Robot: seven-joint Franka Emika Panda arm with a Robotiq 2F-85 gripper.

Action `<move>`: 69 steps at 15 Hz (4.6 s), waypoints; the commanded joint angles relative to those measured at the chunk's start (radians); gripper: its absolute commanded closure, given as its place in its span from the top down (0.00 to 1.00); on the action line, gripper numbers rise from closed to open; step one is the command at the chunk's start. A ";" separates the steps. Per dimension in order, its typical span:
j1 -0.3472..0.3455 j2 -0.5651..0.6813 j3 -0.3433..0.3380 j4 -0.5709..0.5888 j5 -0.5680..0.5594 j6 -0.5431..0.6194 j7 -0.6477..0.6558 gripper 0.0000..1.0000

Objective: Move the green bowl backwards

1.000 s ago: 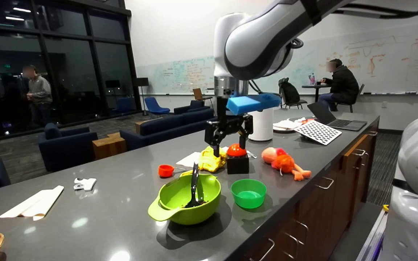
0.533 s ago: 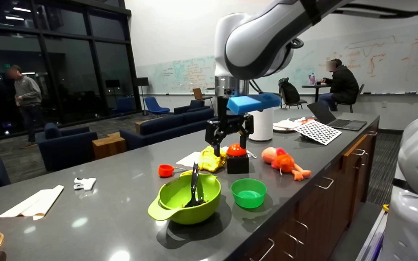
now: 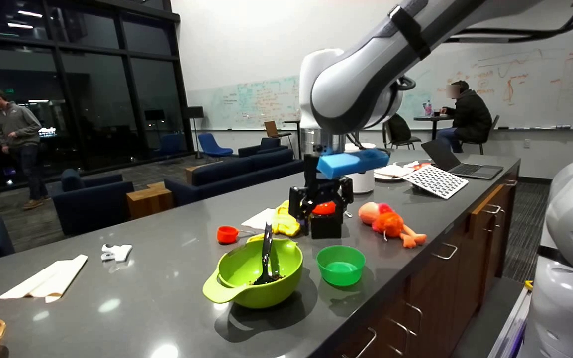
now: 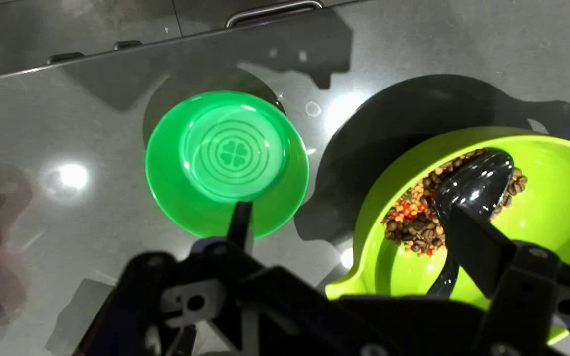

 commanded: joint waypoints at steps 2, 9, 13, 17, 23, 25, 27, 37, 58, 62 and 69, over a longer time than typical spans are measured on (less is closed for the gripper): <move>0.041 0.043 -0.041 -0.087 0.046 0.155 -0.106 1.00; 0.144 0.177 -0.135 -0.125 0.145 0.357 -0.441 1.00; 0.171 0.213 -0.176 -0.126 0.191 0.366 -0.629 1.00; 0.165 0.237 -0.185 -0.118 0.177 0.352 -0.735 1.00; 0.172 0.299 -0.183 -0.114 0.212 0.377 -0.821 1.00; 0.169 0.313 -0.179 -0.116 0.220 0.378 -0.837 1.00; 0.164 0.327 -0.175 -0.116 0.232 0.382 -0.854 1.00; 0.162 0.333 -0.148 -0.097 0.221 0.390 -0.862 0.21; 0.132 0.258 -0.014 0.309 -0.212 -0.076 -0.521 0.01; 0.123 0.386 -0.016 0.443 -0.265 -0.049 -0.548 0.01; 0.086 0.561 -0.054 0.664 -0.345 -0.064 -0.565 0.01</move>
